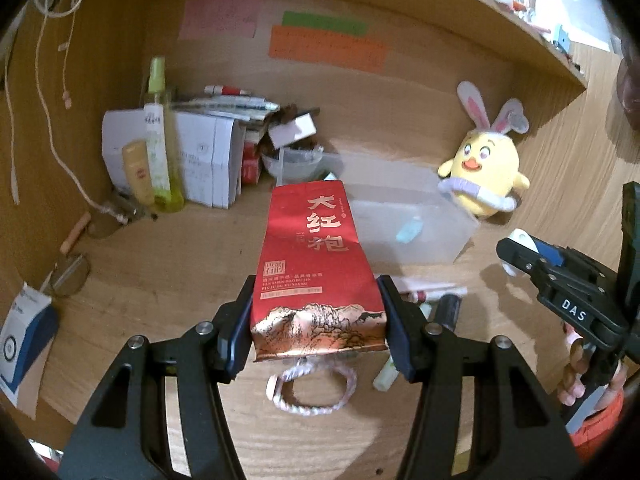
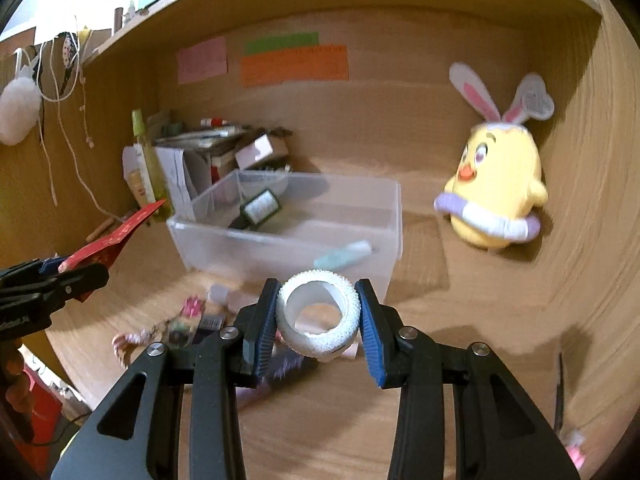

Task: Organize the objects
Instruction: 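Lift both items over the clear box and release them inside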

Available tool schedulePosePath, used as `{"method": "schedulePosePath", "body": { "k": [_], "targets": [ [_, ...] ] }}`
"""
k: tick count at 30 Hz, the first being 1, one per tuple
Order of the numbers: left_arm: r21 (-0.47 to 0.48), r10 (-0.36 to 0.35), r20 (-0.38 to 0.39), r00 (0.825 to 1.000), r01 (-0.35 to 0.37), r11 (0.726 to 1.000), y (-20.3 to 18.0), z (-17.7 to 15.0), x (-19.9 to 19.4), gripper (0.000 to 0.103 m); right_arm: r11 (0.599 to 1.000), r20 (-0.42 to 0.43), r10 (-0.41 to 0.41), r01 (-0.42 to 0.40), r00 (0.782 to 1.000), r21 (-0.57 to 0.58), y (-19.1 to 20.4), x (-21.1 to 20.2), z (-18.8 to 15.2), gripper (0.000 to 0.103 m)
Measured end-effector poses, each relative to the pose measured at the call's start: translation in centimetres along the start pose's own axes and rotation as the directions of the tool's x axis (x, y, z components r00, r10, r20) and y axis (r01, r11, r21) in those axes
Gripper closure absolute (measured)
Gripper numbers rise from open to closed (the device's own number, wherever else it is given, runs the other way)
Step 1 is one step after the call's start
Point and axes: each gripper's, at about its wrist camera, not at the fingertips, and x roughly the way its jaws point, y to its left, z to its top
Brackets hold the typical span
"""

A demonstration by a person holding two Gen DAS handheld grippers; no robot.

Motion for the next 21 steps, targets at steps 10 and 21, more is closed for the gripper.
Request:
{"method": "schedulePosePath", "body": {
  "k": [10,21],
  "targets": [
    [0.033,0.013,0.089,0.996,-0.016,0.999,-0.4,4.2,-0.1,0.046,0.999,0.096,-0.002,0.007,0.995,-0.045,-0.3,1.1,4.9,0.068],
    [0.044,-0.01,0.145,0.989,0.004,0.999,-0.9,8.6,1.4,0.046,0.998,0.139,0.014,-0.005,0.99,-0.068,0.1,3.4,8.8,0.068]
  ]
}}
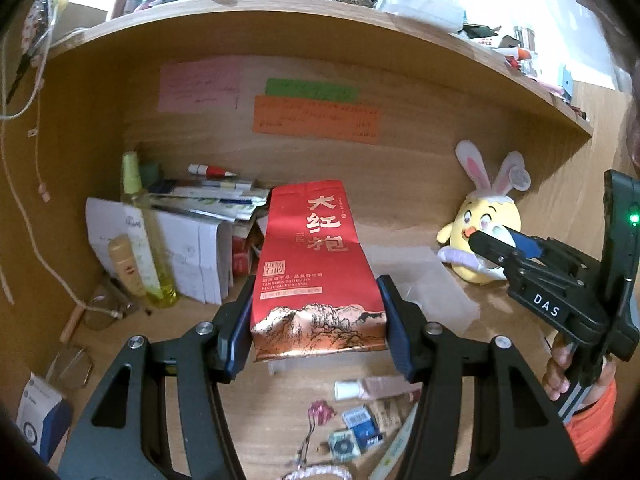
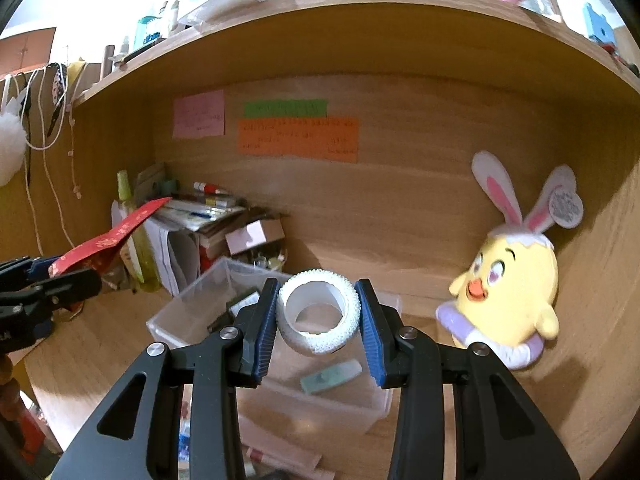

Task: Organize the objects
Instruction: 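Lift both items over the clear box and release them inside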

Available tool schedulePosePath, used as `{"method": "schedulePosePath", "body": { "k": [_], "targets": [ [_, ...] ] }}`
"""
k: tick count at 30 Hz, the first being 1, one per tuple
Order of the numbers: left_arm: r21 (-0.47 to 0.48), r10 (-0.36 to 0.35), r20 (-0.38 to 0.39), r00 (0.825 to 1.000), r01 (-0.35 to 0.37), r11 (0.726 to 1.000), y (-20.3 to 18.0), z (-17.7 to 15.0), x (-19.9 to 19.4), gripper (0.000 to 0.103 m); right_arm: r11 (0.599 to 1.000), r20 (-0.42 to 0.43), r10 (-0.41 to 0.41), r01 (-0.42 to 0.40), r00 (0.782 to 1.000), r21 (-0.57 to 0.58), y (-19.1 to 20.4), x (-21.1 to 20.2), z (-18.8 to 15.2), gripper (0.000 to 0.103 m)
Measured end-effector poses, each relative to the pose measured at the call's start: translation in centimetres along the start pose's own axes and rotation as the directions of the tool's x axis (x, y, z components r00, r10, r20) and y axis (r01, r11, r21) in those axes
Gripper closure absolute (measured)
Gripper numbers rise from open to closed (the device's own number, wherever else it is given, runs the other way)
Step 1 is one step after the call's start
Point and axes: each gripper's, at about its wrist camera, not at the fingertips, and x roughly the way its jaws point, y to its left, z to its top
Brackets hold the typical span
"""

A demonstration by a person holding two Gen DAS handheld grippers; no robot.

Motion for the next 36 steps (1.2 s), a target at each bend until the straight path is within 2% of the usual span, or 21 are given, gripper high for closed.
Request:
{"method": "schedulePosePath", "body": {
  "k": [9,17,25,29,36],
  "targets": [
    [0.013,-0.009,-0.031,0.999,0.009,1.0,-1.0,1.2,4.0,0.046,1.0,-0.024,0.015,-0.015,1.0,0.0,-0.4,3.1,1.0,0.068],
    [0.044,-0.04,-0.106,0.994,0.045,0.998,-2.1,0.7,7.8,0.046,0.997,-0.127,0.045,-0.038,0.991,0.061,-2.0,6.8,-0.8,0.068],
    [0.045,-0.05,-0.196,0.979,0.06,0.997,-2.3,-0.3,12.1,0.046,0.994,-0.257,0.079,-0.056,0.963,0.095,-3.1,10.4,-3.1,0.068],
    [0.035,-0.056,-0.228,0.972,0.066,0.997,-2.3,-0.7,13.7,0.046,0.993,-0.29,0.09,-0.064,0.953,0.097,-3.2,11.2,-3.5,0.068],
    [0.038,-0.056,-0.266,0.962,0.069,0.997,-2.5,-1.0,15.7,0.046,0.995,-0.356,0.1,-0.09,0.929,0.044,-1.8,12.5,-4.6,0.068]
  ]
}}
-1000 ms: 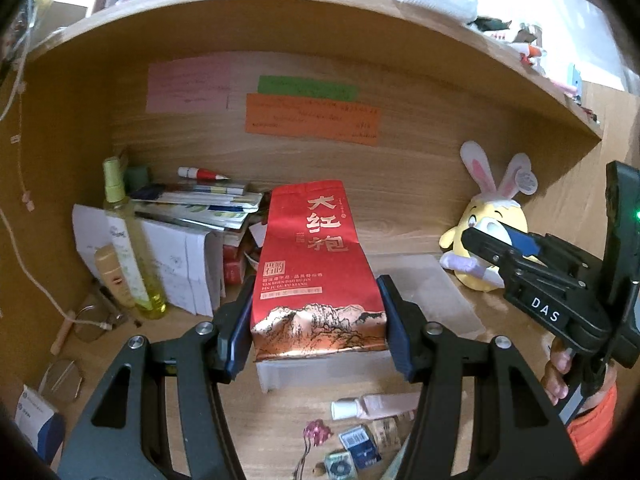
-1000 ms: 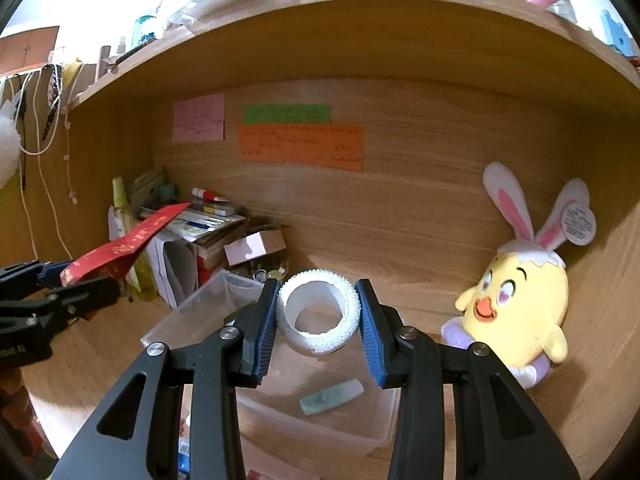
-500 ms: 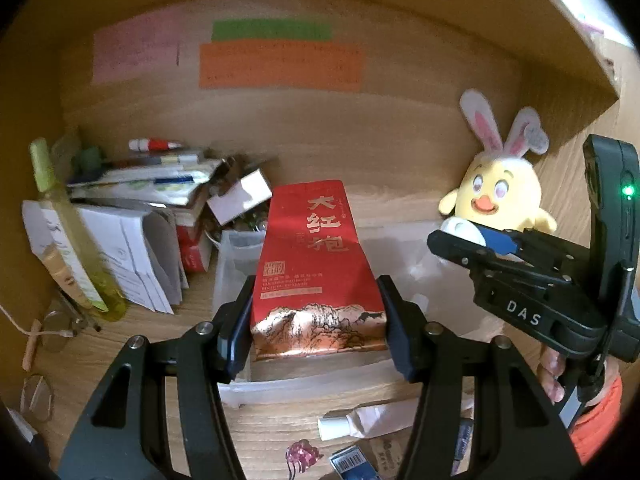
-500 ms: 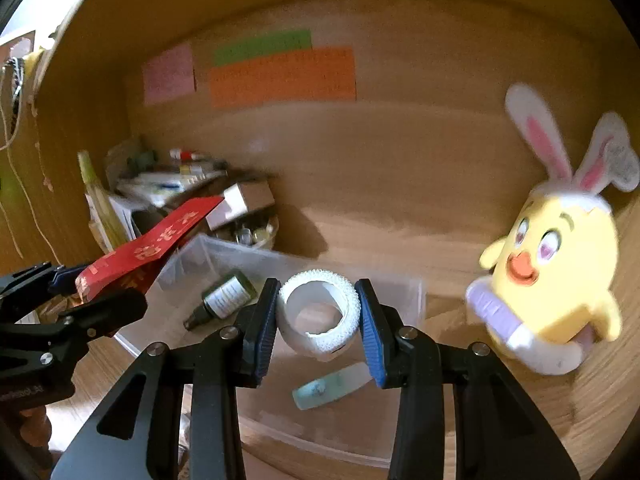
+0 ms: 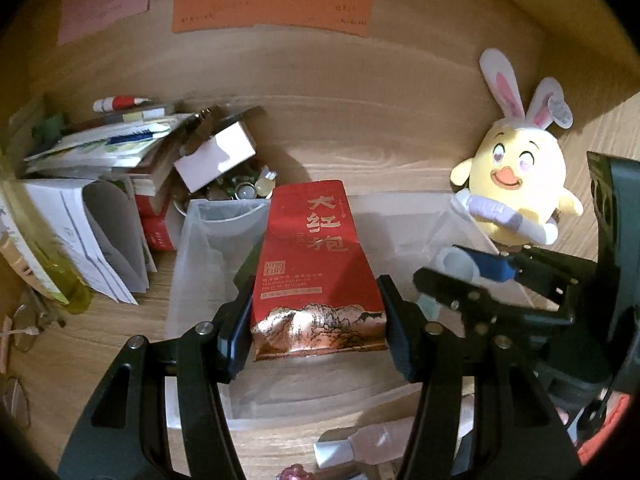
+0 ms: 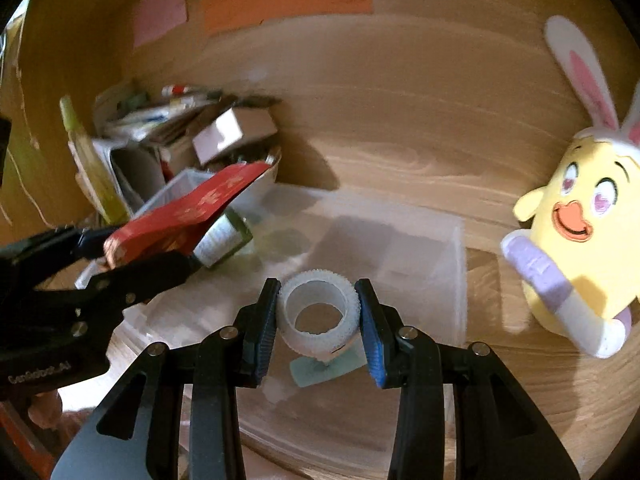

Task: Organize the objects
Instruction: 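Lift both items over the clear box and release them inside, then withdraw both tools and move them toward the braided cord and dark tube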

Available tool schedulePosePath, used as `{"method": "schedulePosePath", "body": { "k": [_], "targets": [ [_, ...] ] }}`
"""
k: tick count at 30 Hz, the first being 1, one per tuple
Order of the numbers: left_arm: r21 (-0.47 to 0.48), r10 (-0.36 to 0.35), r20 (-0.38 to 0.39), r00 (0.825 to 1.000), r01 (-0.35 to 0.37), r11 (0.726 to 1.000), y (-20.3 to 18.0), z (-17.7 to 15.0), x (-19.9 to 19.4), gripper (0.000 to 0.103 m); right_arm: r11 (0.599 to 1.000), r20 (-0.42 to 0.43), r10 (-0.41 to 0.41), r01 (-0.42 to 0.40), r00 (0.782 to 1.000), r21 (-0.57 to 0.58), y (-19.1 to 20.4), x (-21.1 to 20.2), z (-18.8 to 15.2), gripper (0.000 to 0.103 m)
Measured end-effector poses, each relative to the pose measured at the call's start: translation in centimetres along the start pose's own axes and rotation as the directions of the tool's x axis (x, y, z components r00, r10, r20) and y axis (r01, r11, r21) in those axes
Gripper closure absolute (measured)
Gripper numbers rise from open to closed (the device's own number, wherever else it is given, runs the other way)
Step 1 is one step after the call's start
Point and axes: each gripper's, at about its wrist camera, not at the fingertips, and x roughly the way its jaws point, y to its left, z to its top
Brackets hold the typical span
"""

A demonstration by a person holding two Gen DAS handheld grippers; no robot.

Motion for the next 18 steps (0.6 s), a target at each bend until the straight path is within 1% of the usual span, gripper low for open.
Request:
{"method": "schedulePosePath", "body": {
  "k": [5,13,18],
  "targets": [
    [0.0,0.002,-0.017,1.0,-0.002,1.0,0.2,-0.1,0.8,0.046,0.999,-0.007,-0.017,0.017,1.0,-0.032,0.6,0.2,-0.2,0.068],
    [0.004,0.005,-0.05,0.999,-0.005,1.0,0.1,-0.4,1.5,0.046,1.0,-0.028,-0.015,0.014,1.0,-0.009,0.3,0.8,-0.3,0.068],
    [-0.003,-0.001,-0.06,0.998,0.001,1.0,0.3,-0.3,1.3,0.046,1.0,-0.021,-0.017,0.017,1.0,-0.014,0.5,0.6,-0.2,0.068]
  ]
}}
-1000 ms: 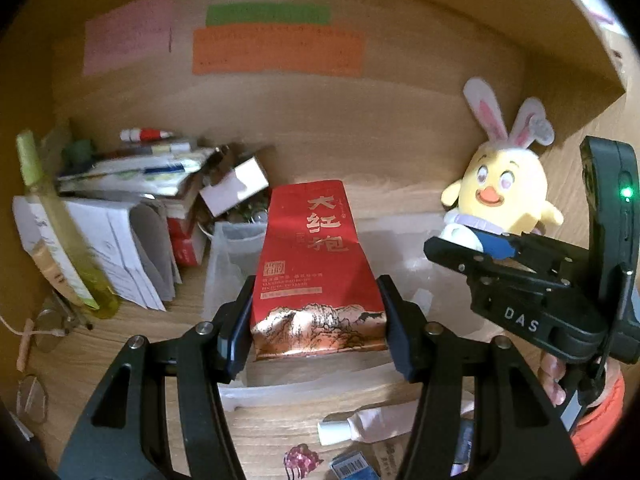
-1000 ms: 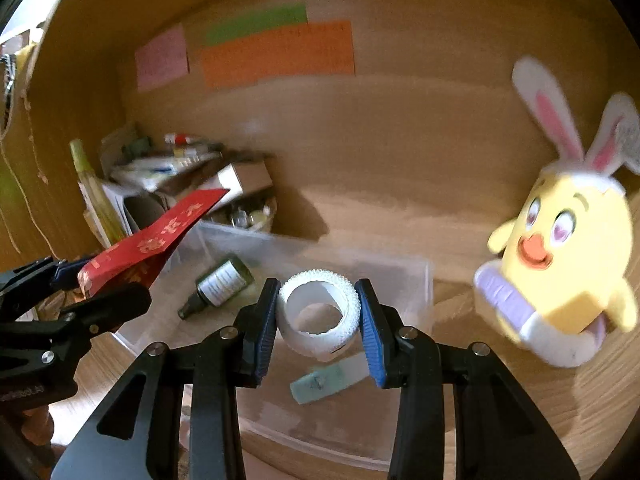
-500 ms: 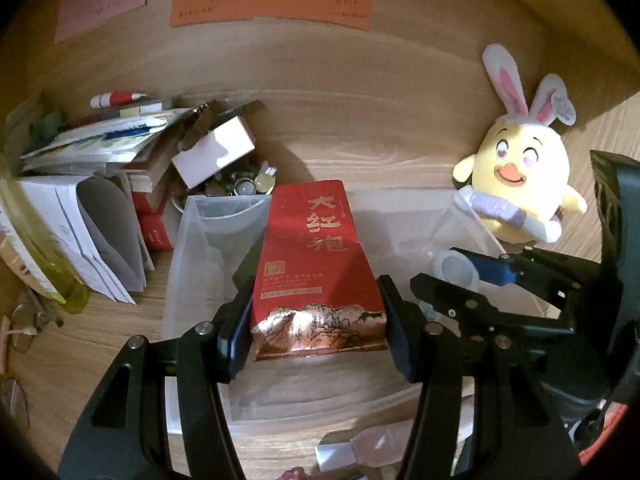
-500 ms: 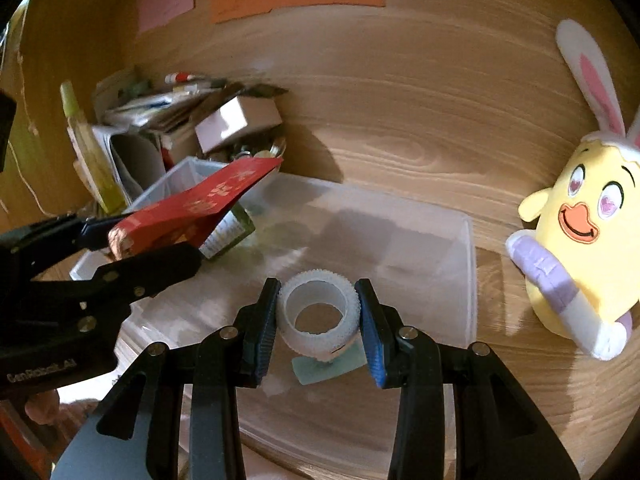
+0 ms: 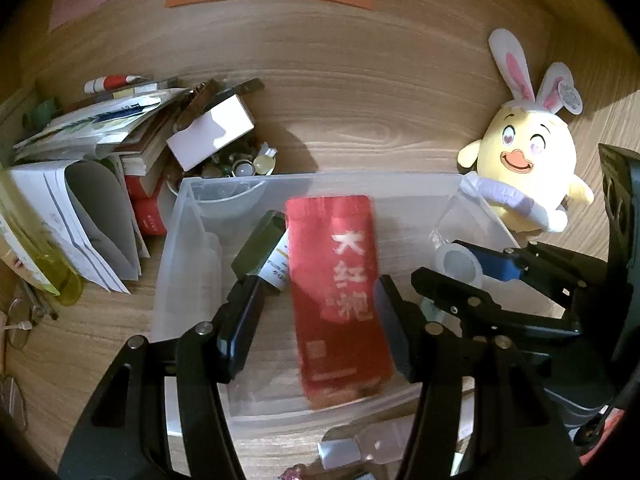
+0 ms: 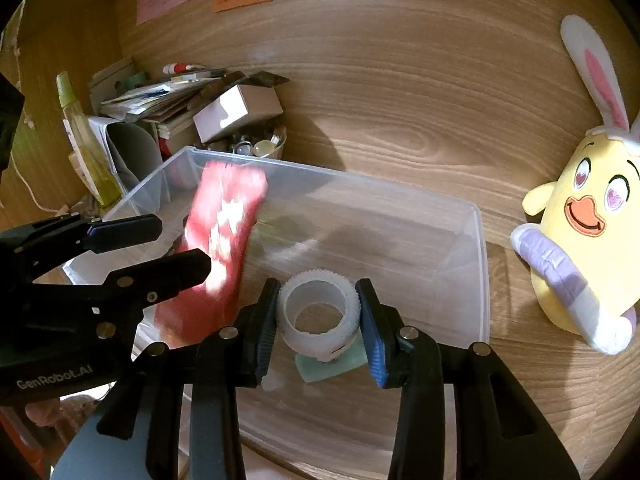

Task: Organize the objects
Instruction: 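Withdraw both tools and move them toward the braided cord and dark tube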

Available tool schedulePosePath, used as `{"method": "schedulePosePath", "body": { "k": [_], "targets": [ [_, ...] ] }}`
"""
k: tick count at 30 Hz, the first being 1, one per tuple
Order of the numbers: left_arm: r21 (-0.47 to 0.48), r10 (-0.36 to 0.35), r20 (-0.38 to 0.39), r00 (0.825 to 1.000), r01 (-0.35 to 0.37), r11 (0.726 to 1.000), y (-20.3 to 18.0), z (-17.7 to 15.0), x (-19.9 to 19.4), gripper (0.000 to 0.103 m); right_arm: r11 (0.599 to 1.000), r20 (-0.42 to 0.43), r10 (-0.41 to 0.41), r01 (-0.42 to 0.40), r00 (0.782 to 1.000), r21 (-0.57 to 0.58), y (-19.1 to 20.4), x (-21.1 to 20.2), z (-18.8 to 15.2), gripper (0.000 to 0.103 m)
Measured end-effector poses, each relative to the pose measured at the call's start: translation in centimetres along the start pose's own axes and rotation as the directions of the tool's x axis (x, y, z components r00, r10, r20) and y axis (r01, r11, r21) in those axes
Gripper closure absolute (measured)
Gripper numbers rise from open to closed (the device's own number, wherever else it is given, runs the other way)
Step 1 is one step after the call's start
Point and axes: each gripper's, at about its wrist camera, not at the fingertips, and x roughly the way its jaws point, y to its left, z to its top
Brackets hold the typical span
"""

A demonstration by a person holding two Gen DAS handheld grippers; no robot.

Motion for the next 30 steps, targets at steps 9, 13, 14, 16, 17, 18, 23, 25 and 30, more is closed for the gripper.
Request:
{"method": "schedulePosePath", "body": {
  "k": [9,13,14,16,17,18,23,25,30],
  "targets": [
    [0.009,0.008,0.053,0.999,-0.008,1.0,0.1,-0.1,-2.7,0.03,1.0,0.042,-0.019,0.019,0.999,-0.006,0.4,-1.5,0.7,0.047],
    [0.015,0.015,0.069,0.998,-0.016,1.0,0.3,-0.2,-4.0,0.027,0.999,0.085,-0.032,0.033,0.996,-0.005,0.4,-3.2,0.9,0.032],
    [0.017,0.015,0.072,0.997,-0.016,1.0,0.3,-0.2,-4.3,0.026,0.999,0.091,-0.034,0.034,0.995,-0.005,0.4,-3.5,1.0,0.031],
    [0.022,0.016,0.085,0.996,-0.018,1.0,0.1,-0.4,-5.1,0.02,0.999,0.106,-0.035,0.036,0.994,-0.006,0.5,-4.4,1.0,0.029],
    [0.024,0.016,0.095,0.995,-0.019,1.0,0.1,-0.4,-5.6,0.016,0.999,0.111,-0.034,0.035,0.993,-0.007,0.5,-4.8,0.9,0.029],
    [0.026,0.017,0.103,0.995,-0.02,0.999,0.0,-0.5,-6.0,0.013,0.999,0.119,-0.035,0.036,0.992,-0.009,0.6,-5.3,0.9,0.029],
    [0.048,0.032,0.143,0.989,-0.039,0.998,-0.4,-0.8,-8.1,0.007,0.999,0.146,-0.037,0.041,0.989,-0.026,1.1,-7.1,0.3,0.024],
    [0.05,0.031,0.149,0.988,-0.038,0.998,-0.4,-1.1,-8.9,0.006,0.999,0.157,-0.031,0.037,0.987,-0.035,1.4,-7.9,0.0,0.023],
    [0.051,0.035,0.145,0.989,-0.043,0.998,-0.4,-1.9,-9.8,0.004,0.998,0.167,-0.023,0.031,0.986,-0.047,1.9,-9.2,-1.1,0.023]
  ]
}}
